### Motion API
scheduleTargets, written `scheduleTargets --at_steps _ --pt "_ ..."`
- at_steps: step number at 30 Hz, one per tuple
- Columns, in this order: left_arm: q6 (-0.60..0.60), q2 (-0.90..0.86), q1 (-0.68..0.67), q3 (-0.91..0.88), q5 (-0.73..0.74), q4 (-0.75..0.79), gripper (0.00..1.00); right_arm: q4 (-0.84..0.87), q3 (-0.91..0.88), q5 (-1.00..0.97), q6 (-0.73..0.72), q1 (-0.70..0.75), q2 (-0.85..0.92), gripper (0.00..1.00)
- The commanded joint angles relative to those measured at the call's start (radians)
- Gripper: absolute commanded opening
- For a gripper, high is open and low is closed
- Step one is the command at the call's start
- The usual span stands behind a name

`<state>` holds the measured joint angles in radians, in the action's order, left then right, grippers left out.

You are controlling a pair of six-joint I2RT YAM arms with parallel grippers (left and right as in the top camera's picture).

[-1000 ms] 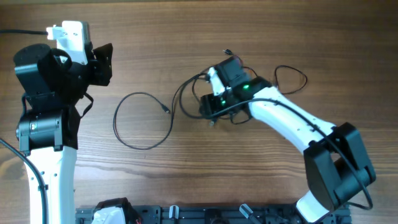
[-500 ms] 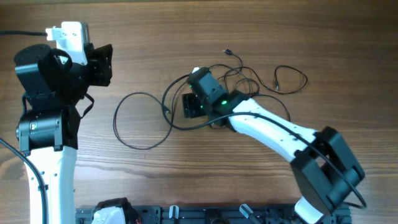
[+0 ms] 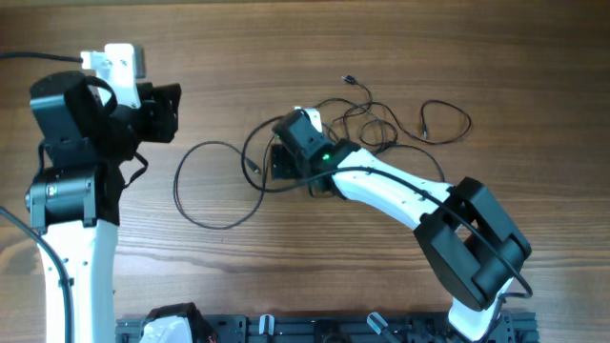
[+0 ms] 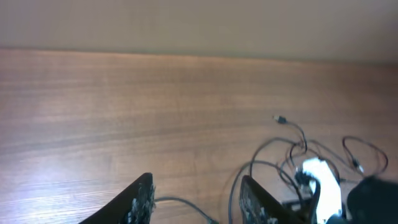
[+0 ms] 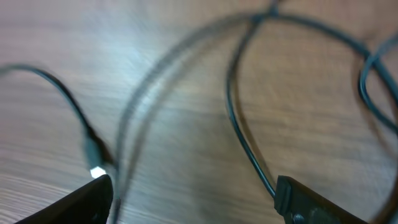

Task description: Untangle cables

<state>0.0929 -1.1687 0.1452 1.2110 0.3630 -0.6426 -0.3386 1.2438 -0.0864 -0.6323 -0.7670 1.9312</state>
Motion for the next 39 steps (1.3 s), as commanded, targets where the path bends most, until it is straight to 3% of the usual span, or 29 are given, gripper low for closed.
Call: scheduleTargets --at_steps 1,10,19,39 --pt "0.087 -0.067 0.003 0.014 0.113 -0.002 0.45 0.009 0.072 -0.021 -0.020 -0.011 0.010 0.85" --pt "0.139 -0.182 0.003 0.014 0.138 -0.002 0.42 0.050 0.093 0.015 -0.049 -0.012 0.019 0.86" --pt "0.135 -0.185 0.003 0.014 0.118 0.002 0.42 0.122 0.094 0.025 -0.074 -0.012 0.141 0.86" --pt "0.135 -0.185 0.003 0.014 0.116 0.002 0.42 0.208 0.093 -0.026 -0.146 -0.013 0.206 0.86"
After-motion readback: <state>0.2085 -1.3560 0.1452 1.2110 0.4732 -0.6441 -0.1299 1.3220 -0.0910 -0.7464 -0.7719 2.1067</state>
